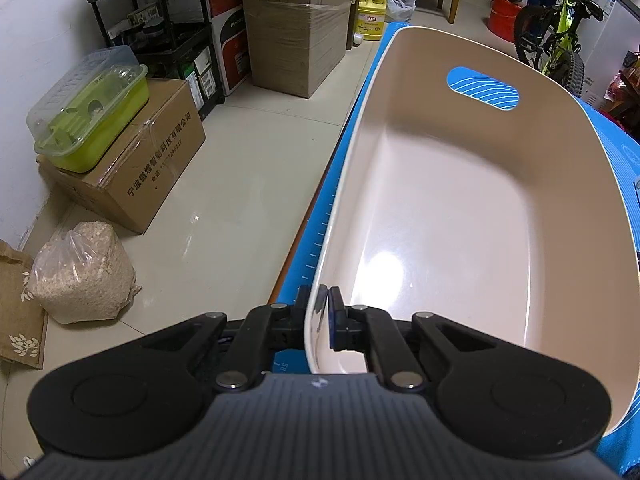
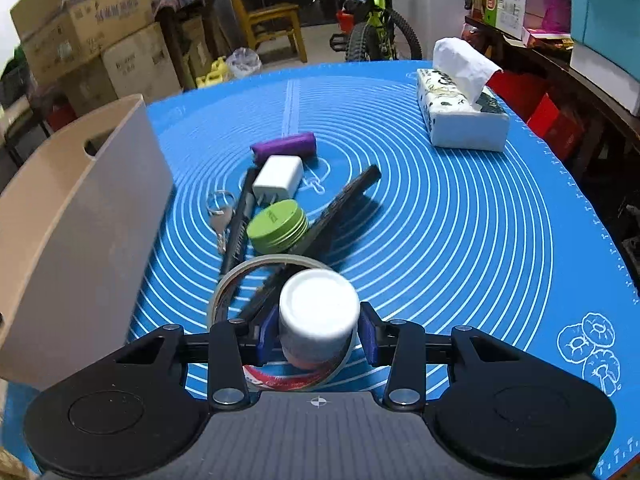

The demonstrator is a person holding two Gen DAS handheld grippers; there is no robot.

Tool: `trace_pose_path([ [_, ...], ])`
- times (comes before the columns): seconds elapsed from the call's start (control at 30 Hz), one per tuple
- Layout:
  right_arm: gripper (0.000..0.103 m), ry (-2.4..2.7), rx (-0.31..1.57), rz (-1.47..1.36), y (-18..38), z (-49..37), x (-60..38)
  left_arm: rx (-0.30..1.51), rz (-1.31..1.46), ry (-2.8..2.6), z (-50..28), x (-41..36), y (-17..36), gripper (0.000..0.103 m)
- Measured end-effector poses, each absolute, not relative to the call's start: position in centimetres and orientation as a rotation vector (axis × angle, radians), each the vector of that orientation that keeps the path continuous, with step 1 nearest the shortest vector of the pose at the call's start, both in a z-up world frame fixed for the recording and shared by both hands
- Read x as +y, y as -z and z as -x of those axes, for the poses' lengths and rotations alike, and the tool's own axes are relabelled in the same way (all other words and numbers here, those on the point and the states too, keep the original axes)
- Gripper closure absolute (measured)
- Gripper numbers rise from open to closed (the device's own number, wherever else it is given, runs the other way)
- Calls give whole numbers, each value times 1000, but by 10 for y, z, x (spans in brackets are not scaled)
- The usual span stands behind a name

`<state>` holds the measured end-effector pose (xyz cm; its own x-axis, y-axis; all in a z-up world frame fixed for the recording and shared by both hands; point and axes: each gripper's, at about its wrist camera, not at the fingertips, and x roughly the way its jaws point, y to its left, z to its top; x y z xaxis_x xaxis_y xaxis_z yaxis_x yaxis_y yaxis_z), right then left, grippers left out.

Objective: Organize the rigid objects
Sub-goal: 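Close the right gripper on the white pill bottle cap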

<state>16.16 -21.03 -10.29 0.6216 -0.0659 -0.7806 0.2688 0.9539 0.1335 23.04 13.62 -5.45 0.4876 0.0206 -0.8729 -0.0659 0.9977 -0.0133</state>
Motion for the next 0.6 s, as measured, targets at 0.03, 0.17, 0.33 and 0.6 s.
trace_pose_path([
  [0.03,55,197,883,-242,104,-162,-210,1060,47,-53,-230,136,55,93],
  [0.17,55,203,881,-221,105,-162,-210,1060,45,-53,-230,136,55,93],
  [0.33,54,221,884,-170,107,-160,-208,1060,45,-53,-231,136,55,93],
  [0.6,53,241,864,-169,103,-153,-213,1060,45,-53,-230,136,55,93],
])
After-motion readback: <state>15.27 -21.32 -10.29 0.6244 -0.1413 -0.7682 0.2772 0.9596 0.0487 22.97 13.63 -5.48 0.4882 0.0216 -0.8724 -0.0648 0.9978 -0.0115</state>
